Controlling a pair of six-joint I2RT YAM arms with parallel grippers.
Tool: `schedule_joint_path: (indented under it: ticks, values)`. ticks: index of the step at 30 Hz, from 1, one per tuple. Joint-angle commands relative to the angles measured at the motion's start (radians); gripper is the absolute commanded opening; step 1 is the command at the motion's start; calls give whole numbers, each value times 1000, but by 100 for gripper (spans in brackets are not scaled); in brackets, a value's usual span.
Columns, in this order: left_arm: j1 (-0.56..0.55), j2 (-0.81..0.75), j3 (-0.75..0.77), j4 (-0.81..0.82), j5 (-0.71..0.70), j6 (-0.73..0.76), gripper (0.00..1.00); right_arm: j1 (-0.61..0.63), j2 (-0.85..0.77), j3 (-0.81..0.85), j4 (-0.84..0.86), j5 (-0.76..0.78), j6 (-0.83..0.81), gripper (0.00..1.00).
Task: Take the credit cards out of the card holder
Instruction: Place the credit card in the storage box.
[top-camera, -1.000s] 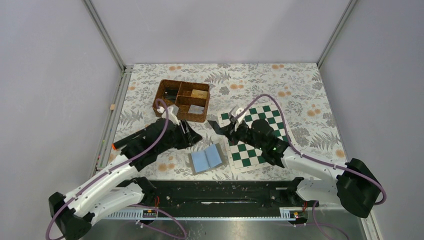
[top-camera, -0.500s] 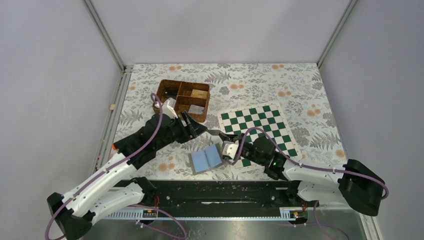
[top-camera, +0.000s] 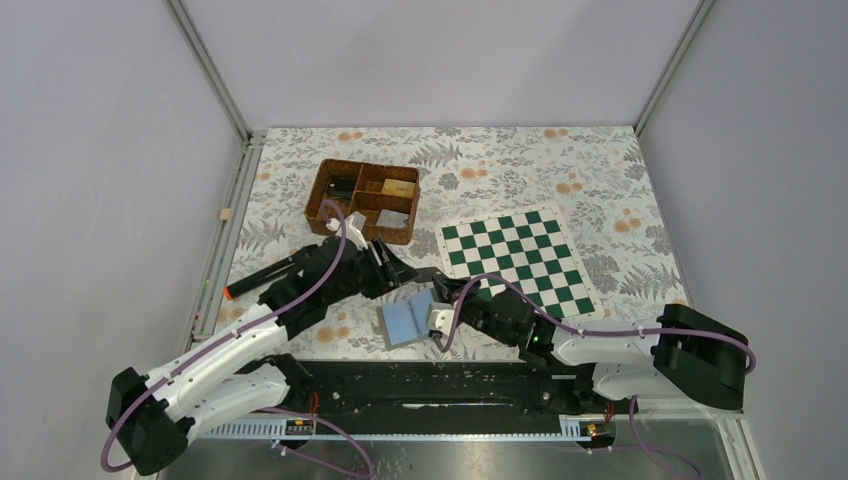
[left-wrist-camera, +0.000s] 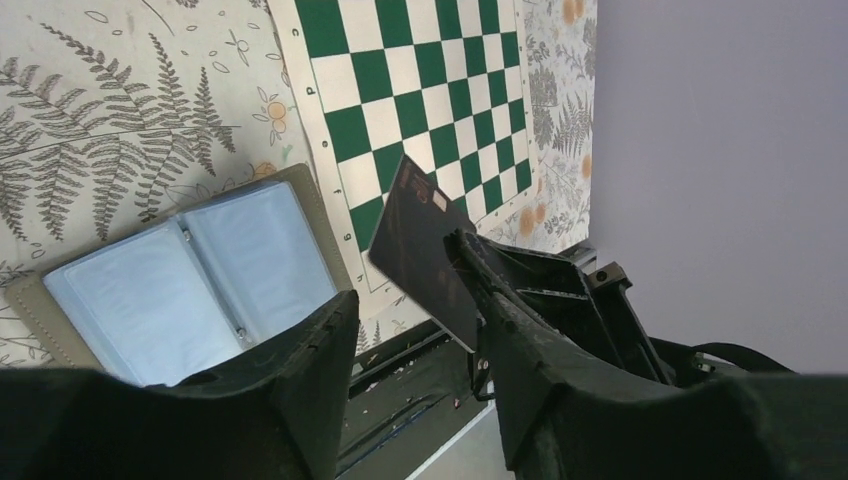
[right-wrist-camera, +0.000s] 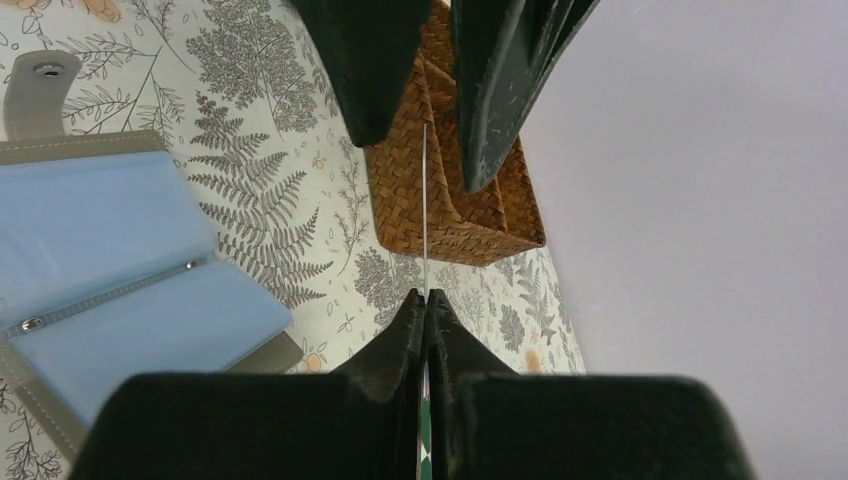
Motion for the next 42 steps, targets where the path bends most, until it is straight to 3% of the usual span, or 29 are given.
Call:
schedule_joint_path:
  ticks: [1, 10, 11, 13, 15, 18, 22, 26, 31, 36, 42]
  values:
    - [4, 25, -5, 94, 54, -23, 44, 30, 24, -3, 113, 70, -23, 0]
    - [7, 4, -44, 152, 50, -30, 7, 50, 77, -27, 194, 100, -31, 0]
    - [8, 4, -42, 152, 50, -29, 1, 53, 84, -35, 217, 108, -39, 4]
    - [9, -6, -48, 153, 34, -49, 0, 60, 102, -60, 287, 119, -59, 20]
    - [8, -27, -67, 187, 25, -55, 0, 59, 122, -88, 382, 127, -48, 30]
    - [8, -50, -71, 196, -7, -3, 0, 61, 136, -123, 452, 130, -14, 41]
    - [11, -93, -74, 211, -39, 110, 0, 61, 125, -136, 410, 178, 73, 55]
    - [13, -144, -93, 248, -46, 225, 0, 61, 83, -175, 452, 204, 190, 61]
    - [15, -197, -113, 243, -46, 307, 0, 61, -75, -139, 202, 229, 365, 63]
    - [15, -249, -128, 242, -15, 378, 0, 59, -262, -15, -169, 227, 701, 64]
    - [16, -263, -53, 120, 88, 515, 0, 49, -422, 178, -606, 31, 990, 67]
